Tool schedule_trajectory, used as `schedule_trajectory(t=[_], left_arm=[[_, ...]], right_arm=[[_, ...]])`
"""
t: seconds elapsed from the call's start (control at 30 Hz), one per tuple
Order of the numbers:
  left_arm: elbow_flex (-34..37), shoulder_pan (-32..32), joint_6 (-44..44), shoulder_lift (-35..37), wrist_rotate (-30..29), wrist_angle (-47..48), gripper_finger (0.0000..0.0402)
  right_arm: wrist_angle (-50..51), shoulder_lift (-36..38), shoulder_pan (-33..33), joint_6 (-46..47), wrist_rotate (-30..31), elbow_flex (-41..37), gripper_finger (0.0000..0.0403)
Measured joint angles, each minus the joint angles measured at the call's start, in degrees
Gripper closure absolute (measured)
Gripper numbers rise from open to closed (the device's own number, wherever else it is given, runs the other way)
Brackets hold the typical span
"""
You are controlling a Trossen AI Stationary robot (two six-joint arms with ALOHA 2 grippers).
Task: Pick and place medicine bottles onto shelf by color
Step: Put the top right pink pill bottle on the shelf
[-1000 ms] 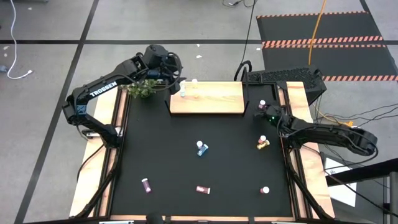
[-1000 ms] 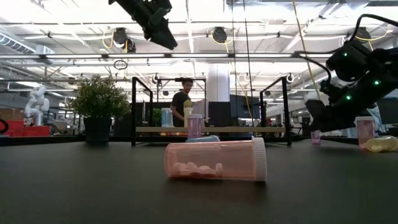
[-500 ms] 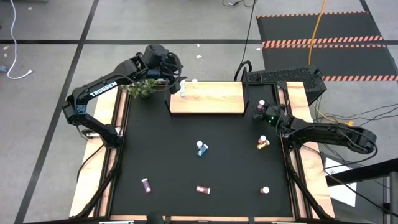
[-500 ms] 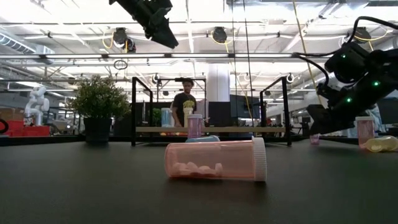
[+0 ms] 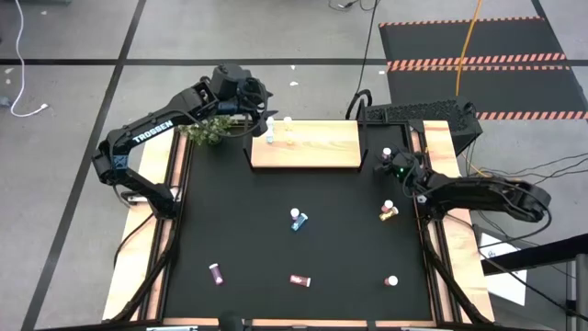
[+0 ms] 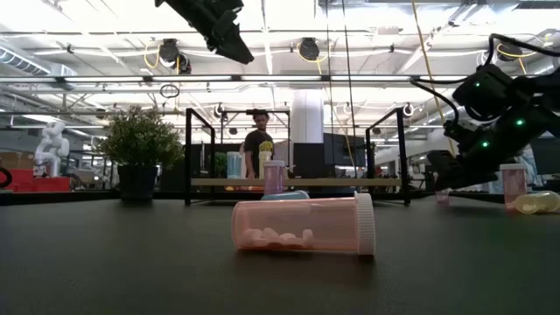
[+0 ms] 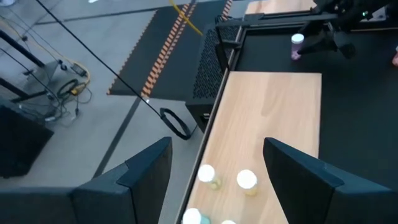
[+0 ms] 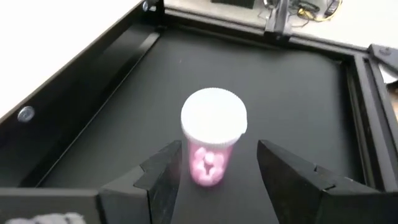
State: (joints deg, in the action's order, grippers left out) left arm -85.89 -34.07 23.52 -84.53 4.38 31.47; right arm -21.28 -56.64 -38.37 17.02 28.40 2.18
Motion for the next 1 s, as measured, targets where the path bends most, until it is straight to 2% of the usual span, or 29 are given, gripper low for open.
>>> schedule_trajectory(t=[0.23, 0.53, 0.7, 0.87, 1.0], left_arm=[[0.00, -0.43, 0.34, 0.00, 0.00, -0.12, 0.0147], [0.00, -0.74, 0.13, 0.00, -1.03, 0.27, 0.0147], [0.00, -0.74, 0.14, 0.00, -1.49, 1.19, 0.0147], [0.00, -0.74, 0.23, 0.00, -1.53, 1.71, 0.0147], [0.00, -0.74, 1.24, 0.00, -1.53, 1.17, 0.0147]], right_arm=[[-4.76, -5.43, -1.82, -0.97, -3.42, 0.06, 0.0205], [-7.65, -10.26, -2.60, -3.64, -4.52, 1.88, 0.0288], [-8.89, -10.27, -2.60, -4.31, -4.52, 1.92, 0.0311], [-11.95, -8.48, -2.47, -4.06, -4.59, 2.03, 0.0306], [-10.24, -4.96, -1.67, -3.37, -4.65, 4.80, 0.0306]])
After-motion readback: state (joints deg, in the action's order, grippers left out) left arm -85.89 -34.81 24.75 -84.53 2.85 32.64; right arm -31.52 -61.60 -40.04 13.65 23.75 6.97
